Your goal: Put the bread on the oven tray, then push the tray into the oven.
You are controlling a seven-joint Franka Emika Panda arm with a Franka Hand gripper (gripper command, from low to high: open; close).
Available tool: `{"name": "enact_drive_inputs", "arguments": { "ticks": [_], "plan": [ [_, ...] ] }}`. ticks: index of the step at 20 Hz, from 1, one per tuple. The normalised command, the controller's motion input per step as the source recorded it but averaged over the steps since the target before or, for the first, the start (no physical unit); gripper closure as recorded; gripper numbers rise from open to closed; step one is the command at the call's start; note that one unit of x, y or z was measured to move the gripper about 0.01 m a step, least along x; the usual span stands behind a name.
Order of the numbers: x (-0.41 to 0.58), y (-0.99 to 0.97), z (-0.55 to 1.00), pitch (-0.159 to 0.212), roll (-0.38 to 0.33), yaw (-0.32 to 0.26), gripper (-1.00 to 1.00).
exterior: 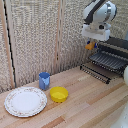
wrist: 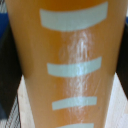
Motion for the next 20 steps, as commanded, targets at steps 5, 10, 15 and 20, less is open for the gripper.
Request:
{"name": "enact_drive_inputs", "arguments": {
  "ticks": [5,10,15,20],
  "plan": [
    [0.259,-0.82,0.18,0.044,0.018,-0.087,1.0],
    [0.115,-0.86,0.01,0.027,0.048,-0.072,1.0],
    [-0.023,-0.79,-0.04,0.039,0.058,-0.101,1.0],
    [-0.02,-0.48,-0.12,0.029,0.039,-0.043,1.0]
  ]
}}
